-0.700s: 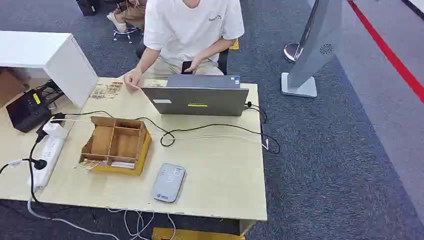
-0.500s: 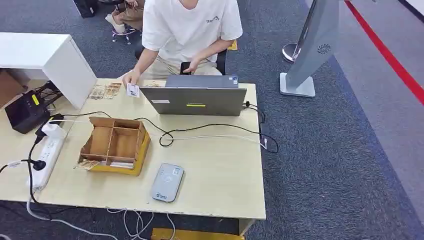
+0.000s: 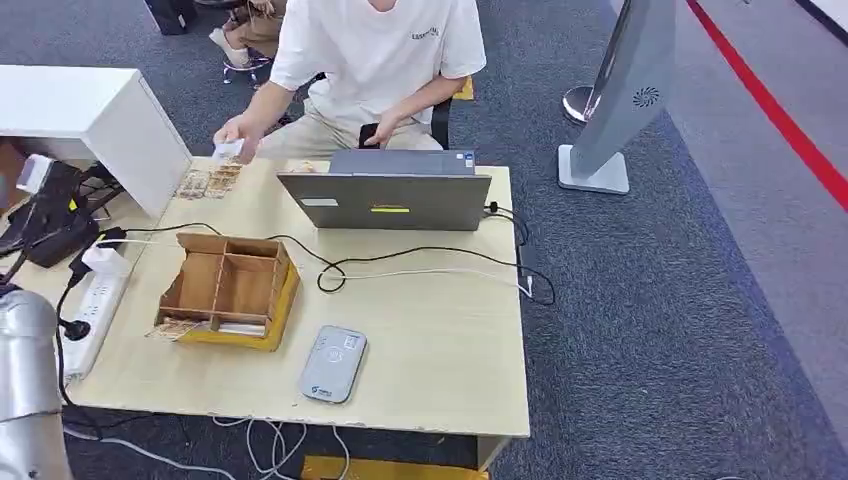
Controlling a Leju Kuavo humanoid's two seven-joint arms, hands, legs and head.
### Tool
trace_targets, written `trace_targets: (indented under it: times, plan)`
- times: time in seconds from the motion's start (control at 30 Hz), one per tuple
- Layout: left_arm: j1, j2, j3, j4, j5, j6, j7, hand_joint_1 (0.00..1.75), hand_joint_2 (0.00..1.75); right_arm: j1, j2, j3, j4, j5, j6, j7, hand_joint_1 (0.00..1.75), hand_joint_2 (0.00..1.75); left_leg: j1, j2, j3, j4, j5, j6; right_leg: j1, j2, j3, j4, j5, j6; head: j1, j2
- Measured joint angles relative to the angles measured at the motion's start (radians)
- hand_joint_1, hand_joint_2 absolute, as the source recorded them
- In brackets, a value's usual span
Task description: Pass the card to the sensor for recognition and then transmit it.
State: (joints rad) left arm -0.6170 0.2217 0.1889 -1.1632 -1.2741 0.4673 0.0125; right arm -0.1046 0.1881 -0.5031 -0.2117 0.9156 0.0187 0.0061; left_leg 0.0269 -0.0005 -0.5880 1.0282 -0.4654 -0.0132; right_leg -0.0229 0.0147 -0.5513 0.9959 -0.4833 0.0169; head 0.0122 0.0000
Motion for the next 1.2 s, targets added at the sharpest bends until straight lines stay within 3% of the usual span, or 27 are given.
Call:
trace_targets:
  times: [0.1,0.27,0.6,0.63,1.2]
  plan:
    - [-0.072,0.025,-0.039,0.157,-0.033,0.009,0.021,0.0,1.75,-0.006,0.006,-0.015,0.002,-0.01,0.0,0.012,0.0,1.75,0.0,0.003,0.0,0.0,0.0,0.0,0.0,0.003,-0.001,0.0,0.0,0.0,0.0,0.0]
    - [-0.122,0.036,-0.085,0.301,-0.056,0.013,0.044,0.0,1.75,-0.011,0.008,-0.024,0.004,-0.007,0.0,0.007,0.0,1.75,0.0,0.002,-0.002,0.0,0.0,0.0,0.0,0.003,-0.002,0.0,0.0,0.0,0.0,0.0]
    - [-0.142,0.046,-0.105,0.39,-0.054,0.017,0.047,0.0,1.75,-0.012,0.009,-0.037,0.004,-0.007,0.0,-0.003,0.0,1.75,0.0,0.002,-0.002,0.0,0.0,0.0,0.0,0.003,-0.003,0.0,0.0,0.0,0.0,0.0]
    - [-0.142,0.047,-0.107,0.393,-0.052,0.02,0.047,1.75,1.75,-0.012,0.009,-0.037,0.004,-0.007,0.0,-0.007,0.0,1.75,0.0,0.002,-0.002,0.0,0.0,0.0,0.0,0.003,-0.003,0.0,0.0,0.0,0.0,0.0]
    - [-0.137,0.032,-0.126,0.406,-0.026,0.018,0.008,1.75,1.75,-0.011,0.009,-0.044,0.004,0.008,0.001,-0.018,0.0,1.75,0.0,0.002,-0.003,0.0,0.0,0.0,0.0,0.003,-0.004,0.0,0.0,0.0,-0.001,0.0]
